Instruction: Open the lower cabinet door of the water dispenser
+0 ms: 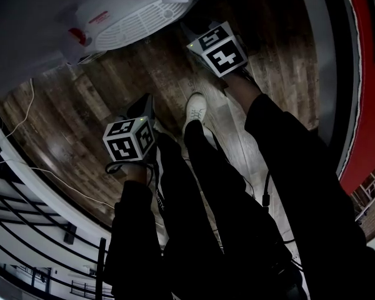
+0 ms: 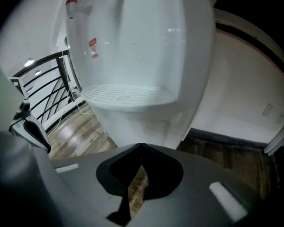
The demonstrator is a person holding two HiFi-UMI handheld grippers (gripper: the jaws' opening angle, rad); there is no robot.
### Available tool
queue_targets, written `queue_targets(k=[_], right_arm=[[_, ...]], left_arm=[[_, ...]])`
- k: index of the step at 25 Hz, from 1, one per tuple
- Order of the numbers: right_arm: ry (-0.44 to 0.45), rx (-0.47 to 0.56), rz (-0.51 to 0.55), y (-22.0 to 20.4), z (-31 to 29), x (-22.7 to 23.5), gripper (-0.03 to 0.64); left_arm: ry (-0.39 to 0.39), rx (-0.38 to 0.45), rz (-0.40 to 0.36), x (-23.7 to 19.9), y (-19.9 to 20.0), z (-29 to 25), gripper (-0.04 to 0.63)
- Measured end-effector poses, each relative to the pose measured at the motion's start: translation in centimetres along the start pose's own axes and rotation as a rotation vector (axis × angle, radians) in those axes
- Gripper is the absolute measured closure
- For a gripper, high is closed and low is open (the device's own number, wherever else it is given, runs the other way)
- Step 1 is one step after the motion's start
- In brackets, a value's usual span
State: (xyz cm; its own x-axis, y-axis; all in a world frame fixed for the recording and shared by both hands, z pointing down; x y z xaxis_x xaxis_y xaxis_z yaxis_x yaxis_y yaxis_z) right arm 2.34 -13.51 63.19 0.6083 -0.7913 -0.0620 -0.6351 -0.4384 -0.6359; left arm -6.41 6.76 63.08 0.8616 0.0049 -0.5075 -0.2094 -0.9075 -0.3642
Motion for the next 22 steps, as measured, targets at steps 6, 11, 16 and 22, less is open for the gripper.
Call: queue_targets(k=[6,11,16,22], right_arm=[[-0.108,-0.009,-0.248,-2.2,0.1,6.6,0.617],[-0.065,0.138,-0.447,1.5,-2.6,11.1,0.618],[-0.05,0.139,-0.43,1.3,-1.2,9.4,0.618],[-0.038,0.094,-0.492,-2.8,6.0,4.2,0.618]], left_arm=[[-0.009,0.014,0.013,-0.3,-0.2,0.4,0.588],[-0.021,0.033,0.012,-0.4,-0.6,0.9,0.588],[-0.021,0.127,0.021,-0.6,0.5,2.7,0.588],[-0.031,0.312,-0.041,2.2,5.0,9.1,0.589]])
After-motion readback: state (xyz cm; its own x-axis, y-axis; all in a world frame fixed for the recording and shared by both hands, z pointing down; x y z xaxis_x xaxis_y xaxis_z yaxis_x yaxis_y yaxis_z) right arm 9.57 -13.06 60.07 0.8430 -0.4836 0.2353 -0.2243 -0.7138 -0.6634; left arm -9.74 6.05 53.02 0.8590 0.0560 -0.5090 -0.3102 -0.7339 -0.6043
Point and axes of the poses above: the fingertips, and each gripper's own axes: z backward along the fingers, x to its right, y out of its top, the point moved 1 cm from there along z, backward along the fingers, and after that the axes turned 7 degrees about -y, right-handed, at the moved point
